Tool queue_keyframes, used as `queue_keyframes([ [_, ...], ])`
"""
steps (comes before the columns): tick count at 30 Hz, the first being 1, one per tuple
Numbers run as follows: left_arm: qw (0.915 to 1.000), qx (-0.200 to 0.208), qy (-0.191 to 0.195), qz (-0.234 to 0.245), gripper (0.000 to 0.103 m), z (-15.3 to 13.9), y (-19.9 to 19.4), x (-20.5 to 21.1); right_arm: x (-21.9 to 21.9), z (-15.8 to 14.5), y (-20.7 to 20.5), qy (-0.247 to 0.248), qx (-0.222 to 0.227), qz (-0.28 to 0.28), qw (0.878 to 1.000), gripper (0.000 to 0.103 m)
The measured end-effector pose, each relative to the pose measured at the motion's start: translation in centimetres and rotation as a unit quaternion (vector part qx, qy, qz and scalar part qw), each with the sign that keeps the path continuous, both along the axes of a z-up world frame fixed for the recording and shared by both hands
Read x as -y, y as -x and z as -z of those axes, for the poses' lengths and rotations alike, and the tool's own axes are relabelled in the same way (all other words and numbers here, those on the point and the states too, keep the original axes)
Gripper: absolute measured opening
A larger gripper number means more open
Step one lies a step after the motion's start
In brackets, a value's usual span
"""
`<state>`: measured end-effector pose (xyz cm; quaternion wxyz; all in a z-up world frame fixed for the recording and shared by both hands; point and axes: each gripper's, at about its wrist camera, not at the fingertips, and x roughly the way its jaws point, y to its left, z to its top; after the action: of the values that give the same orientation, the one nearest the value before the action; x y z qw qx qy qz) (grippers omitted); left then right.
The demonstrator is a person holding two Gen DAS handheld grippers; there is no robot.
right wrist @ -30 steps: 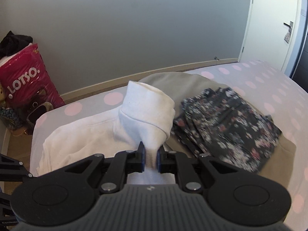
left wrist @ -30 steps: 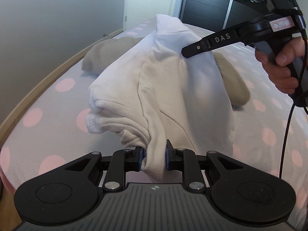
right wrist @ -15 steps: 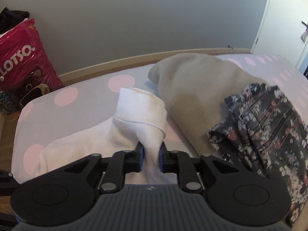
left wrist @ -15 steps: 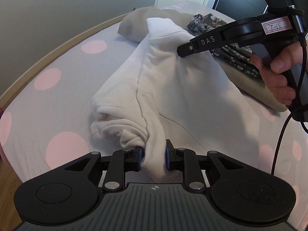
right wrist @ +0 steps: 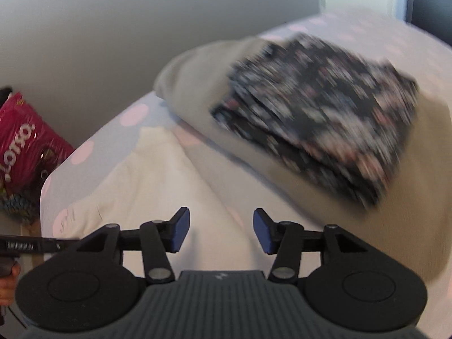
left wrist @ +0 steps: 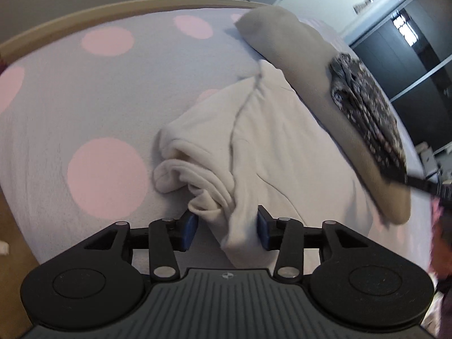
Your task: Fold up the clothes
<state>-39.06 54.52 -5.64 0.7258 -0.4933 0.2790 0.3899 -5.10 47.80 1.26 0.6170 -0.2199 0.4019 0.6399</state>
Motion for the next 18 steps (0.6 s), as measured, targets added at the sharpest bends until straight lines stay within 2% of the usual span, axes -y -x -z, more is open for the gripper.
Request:
queue_keyframes([
  [3, 0.9992, 0.026, 0.015, -0.028, 0.041, 0.5, 1.0, -0.6, 2.5, 2.0, -1.9, 0.019, -0.042, 0.045, 0.998, 0.062],
  [5, 0.9983, 0.029, 0.02, -0.047, 0.041, 0.6, 1.4, -0.9, 3.1, 3.3, -2.5, 0.028, -0.066, 0.069, 0.995, 0.066],
  [8, 0.997, 0.03, 0.026, -0.067, 0.042, 0.9, 1.9, -1.5, 3.8, 5.2, -3.2, 0.038, -0.097, 0.106, 0.989, 0.066],
  [11, 0.9962, 0.036, 0.03, -0.074, 0.043, 1.3, 2.3, -1.8, 4.6, 7.1, -3.9, 0.039, -0.151, 0.144, 0.977, 0.067],
  [13, 0.9968, 0.032, 0.022, -0.07, 0.043, 1.4, 2.1, -1.8, 5.0, 7.5, -4.0, 0.022, -0.18, 0.157, 0.971, 0.066],
  [14, 0.9972, 0.03, 0.016, -0.068, 0.043, 1.4, 1.9, -1.8, 5.2, 7.7, -4.1, 0.013, -0.194, 0.163, 0.967, 0.061],
  [15, 0.9975, 0.027, 0.01, -0.065, 0.043, 1.4, 1.8, -1.8, 5.3, 7.9, -4.2, 0.008, -0.211, 0.17, 0.962, 0.049],
  [16, 0.9977, 0.023, 0.003, -0.064, 0.043, 1.4, 1.6, -1.9, 5.2, 8.2, -4.3, 0.009, -0.218, 0.183, 0.959, 0.044],
  [18, 0.9978, 0.016, -0.01, -0.064, 0.039, 1.4, 1.4, -2.0, 5.1, 8.7, -4.4, 0.008, -0.229, 0.201, 0.952, 0.022],
])
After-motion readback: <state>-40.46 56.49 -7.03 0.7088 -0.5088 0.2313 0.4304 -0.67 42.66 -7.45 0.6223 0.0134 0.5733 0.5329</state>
